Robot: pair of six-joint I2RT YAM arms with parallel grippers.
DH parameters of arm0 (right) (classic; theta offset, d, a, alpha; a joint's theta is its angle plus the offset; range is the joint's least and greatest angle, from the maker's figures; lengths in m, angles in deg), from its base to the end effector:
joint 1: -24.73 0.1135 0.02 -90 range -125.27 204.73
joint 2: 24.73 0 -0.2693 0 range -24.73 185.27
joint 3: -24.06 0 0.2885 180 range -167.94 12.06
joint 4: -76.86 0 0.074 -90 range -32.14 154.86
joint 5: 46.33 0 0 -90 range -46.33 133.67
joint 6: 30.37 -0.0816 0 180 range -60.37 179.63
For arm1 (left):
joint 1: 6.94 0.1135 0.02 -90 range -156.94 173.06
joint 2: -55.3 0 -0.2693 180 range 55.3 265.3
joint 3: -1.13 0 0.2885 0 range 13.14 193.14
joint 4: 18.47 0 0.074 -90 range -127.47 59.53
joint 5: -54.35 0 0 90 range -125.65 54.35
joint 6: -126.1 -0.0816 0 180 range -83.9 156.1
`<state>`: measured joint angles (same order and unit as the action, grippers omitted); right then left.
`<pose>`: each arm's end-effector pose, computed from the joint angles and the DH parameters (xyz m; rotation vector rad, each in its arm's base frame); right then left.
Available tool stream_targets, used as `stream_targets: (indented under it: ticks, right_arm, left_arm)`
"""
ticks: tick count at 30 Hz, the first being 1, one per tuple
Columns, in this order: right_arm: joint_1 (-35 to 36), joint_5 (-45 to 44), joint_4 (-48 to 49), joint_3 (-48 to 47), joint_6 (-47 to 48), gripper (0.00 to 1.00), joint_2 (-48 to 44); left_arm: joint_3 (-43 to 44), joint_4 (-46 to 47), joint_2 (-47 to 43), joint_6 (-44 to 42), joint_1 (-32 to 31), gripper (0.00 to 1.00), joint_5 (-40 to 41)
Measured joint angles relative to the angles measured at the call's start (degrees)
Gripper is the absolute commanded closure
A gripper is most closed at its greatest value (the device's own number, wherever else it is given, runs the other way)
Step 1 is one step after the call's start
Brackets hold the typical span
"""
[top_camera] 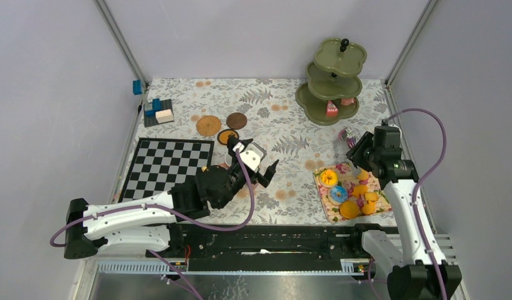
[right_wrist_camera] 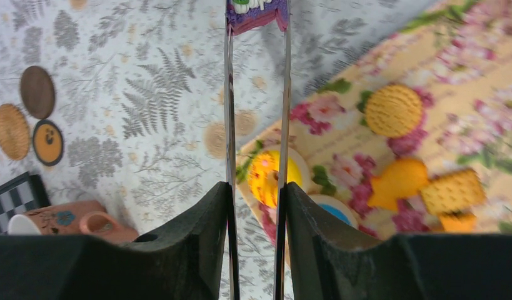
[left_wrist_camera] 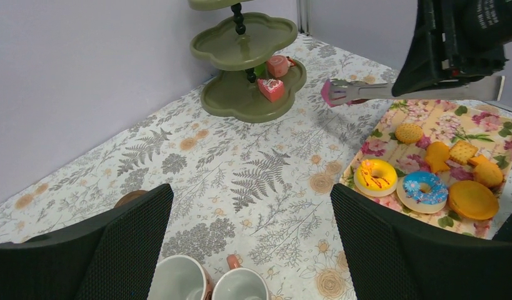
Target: Serve the afternoon tea
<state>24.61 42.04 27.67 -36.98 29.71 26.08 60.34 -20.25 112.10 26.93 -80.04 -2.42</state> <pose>0.2547 -0.0029 0.2756 0.6011 2.1809 0.2466 0.1309 -0.2769 0.3525 0.6503 1.4371 -0.4260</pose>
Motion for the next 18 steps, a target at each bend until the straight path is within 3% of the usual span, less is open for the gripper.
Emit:
stream_targets:
  ticks: [8,18]
  right_arm:
    - [3.08,7.02,14.16,2.99,-0.96,0.64,8.00]
    - [9.81,5.20,30.29,3.21,-3.50,0.64,18.62]
  left_arm:
    - [0.00,0.09,0.20,-0.96,0.00,0.01,1.60]
    - [0.00,0.20,0.70,-1.57,0.00,0.01,2.34]
